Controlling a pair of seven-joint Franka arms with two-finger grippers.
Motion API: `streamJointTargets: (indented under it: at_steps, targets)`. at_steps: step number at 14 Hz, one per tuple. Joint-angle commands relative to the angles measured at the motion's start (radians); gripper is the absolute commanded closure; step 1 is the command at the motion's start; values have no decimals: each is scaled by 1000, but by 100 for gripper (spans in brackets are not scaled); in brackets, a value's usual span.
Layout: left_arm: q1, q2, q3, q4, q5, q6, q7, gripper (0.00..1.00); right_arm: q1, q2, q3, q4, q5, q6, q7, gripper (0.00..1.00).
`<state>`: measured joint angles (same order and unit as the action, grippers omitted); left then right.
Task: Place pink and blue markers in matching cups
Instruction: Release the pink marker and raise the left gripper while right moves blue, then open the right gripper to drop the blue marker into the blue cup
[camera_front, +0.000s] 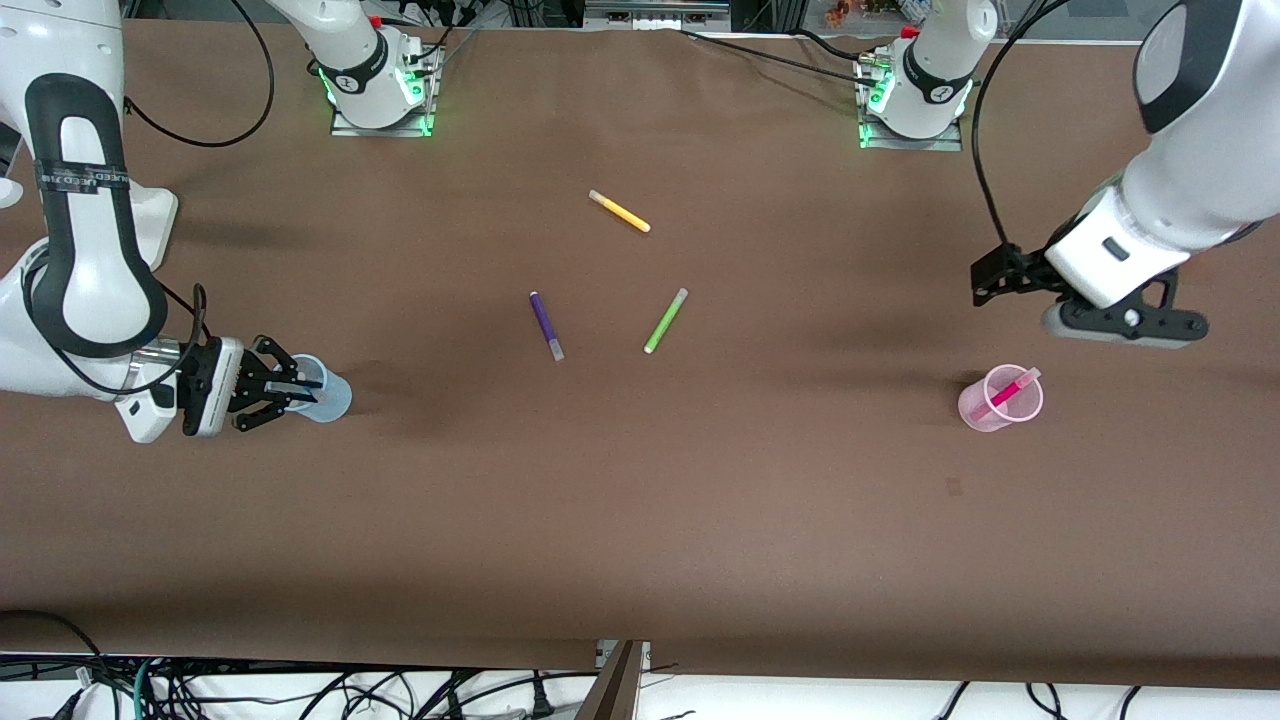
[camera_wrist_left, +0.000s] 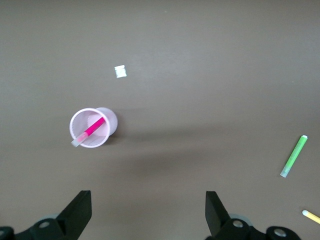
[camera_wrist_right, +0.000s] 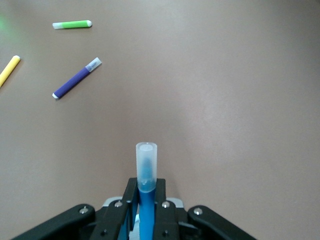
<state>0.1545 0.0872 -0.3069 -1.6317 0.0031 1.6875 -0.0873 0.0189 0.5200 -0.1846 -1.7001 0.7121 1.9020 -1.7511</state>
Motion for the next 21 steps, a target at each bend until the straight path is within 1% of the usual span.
streamJointTargets:
  at_steps: [1,3,4,5,6,8,9,10,11,12,14,17,18,20,21]
  targets:
    - [48,-58,8,-53,-29,24,87,0,-34,-2,8,-4,40,-26,-97,100]
    - [69,-58,8,-33,-32,-3,122,0,-46,8,8,-4,62,-50,-133,100]
    - [69,-58,8,-31,-32,-5,124,0,-51,8,10,-1,64,-52,-133,94]
    - [71,-58,9,-31,-32,-6,124,0,-51,8,10,0,64,-52,-120,60]
    - [82,-58,9,-30,-32,-12,127,0,-51,8,10,5,66,-52,-119,1]
    - [83,-54,17,-5,-34,-14,142,0,-50,5,11,17,84,-52,-91,0]
    - [70,-52,40,1,-38,-15,164,0,-50,5,11,31,87,-52,-65,0]
    - [33,-53,70,0,-46,-17,166,0,-50,3,11,49,87,-54,-42,0]
    - [-16,-55,122,0,-46,-20,167,0,-48,0,11,65,86,-66,-6,0]
    - [-41,-55,156,0,-48,-20,169,0,-45,0,11,89,72,-89,58,0]
    - [-47,-55,161,0,-46,-29,175,0,-42,-3,11,128,58,-119,200,0]
    - [-53,-55,172,-2,-48,-23,213,0,-40,-5,14,215,-18,-173,448,0]
    - [-55,-55,184,0,-48,-23,233,0,-39,-5,17,241,-54,-193,532,0]
    - [-104,-63,247,-4,-48,-48,257,0,-28,-8,20,301,-115,-245,703,0]
    - [-96,-61,243,-2,-48,-51,267,0,-13,-12,20,324,-150,-270,794,0]
